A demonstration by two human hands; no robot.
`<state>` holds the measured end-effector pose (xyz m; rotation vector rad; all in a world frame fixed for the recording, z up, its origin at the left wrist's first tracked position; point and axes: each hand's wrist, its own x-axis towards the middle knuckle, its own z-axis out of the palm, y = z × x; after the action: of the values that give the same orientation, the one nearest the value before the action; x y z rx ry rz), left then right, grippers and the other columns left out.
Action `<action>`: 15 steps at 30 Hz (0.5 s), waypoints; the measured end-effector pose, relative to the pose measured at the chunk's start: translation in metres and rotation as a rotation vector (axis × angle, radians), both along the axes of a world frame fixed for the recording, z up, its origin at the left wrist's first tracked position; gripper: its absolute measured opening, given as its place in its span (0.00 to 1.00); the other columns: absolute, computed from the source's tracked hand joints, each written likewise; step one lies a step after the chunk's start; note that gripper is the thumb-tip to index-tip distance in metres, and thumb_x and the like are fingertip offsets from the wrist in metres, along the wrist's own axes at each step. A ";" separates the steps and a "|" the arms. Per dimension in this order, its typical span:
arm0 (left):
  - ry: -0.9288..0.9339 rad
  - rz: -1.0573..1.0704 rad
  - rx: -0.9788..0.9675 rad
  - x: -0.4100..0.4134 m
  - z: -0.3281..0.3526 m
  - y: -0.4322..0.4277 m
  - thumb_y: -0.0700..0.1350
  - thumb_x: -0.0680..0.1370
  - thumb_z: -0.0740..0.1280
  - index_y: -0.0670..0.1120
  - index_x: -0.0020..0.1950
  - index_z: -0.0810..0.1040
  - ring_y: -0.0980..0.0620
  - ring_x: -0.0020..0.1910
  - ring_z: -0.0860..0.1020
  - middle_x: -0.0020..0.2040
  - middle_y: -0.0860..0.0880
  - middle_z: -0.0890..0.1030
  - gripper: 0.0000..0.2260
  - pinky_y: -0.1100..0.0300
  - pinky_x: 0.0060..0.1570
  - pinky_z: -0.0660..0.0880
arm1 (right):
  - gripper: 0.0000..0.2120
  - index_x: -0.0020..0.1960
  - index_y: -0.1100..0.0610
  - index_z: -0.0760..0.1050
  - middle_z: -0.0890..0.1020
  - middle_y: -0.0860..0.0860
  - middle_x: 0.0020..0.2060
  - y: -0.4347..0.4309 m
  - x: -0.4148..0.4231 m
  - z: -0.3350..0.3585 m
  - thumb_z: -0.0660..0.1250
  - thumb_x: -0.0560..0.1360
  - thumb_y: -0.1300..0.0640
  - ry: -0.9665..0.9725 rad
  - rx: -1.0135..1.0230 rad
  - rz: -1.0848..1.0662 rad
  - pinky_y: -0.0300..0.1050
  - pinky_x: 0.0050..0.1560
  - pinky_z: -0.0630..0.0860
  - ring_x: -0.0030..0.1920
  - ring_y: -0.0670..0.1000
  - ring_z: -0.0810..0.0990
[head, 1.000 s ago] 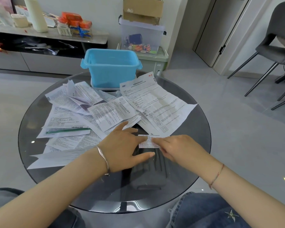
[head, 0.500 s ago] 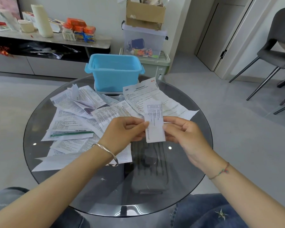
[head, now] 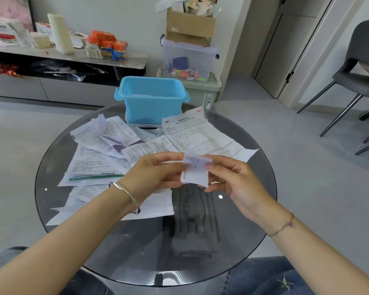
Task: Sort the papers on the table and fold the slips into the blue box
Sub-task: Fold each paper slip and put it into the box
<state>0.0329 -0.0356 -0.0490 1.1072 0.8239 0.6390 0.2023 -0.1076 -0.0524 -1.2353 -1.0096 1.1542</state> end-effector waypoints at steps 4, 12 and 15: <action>-0.027 -0.028 -0.030 -0.002 0.004 -0.001 0.35 0.78 0.63 0.43 0.46 0.82 0.52 0.36 0.83 0.42 0.45 0.85 0.09 0.65 0.35 0.79 | 0.19 0.39 0.55 0.84 0.84 0.53 0.40 -0.003 0.001 0.003 0.59 0.77 0.71 -0.077 0.053 0.027 0.38 0.34 0.78 0.38 0.50 0.82; 0.096 0.066 0.237 0.000 -0.002 -0.004 0.38 0.71 0.74 0.44 0.44 0.80 0.55 0.32 0.80 0.33 0.47 0.83 0.05 0.64 0.35 0.79 | 0.14 0.45 0.55 0.83 0.85 0.48 0.40 -0.002 0.001 0.002 0.62 0.76 0.70 -0.261 0.138 -0.071 0.40 0.38 0.80 0.39 0.47 0.81; 0.092 0.103 0.314 0.002 -0.003 -0.004 0.37 0.70 0.74 0.43 0.48 0.76 0.51 0.33 0.83 0.34 0.45 0.84 0.10 0.63 0.36 0.80 | 0.06 0.49 0.54 0.81 0.85 0.50 0.38 0.000 -0.001 -0.003 0.67 0.75 0.62 -0.279 0.113 -0.165 0.38 0.38 0.78 0.38 0.47 0.82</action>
<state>0.0348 -0.0399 -0.0521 1.3929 0.8834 0.8288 0.2011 -0.1071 -0.0557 -1.3854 -1.1387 0.8007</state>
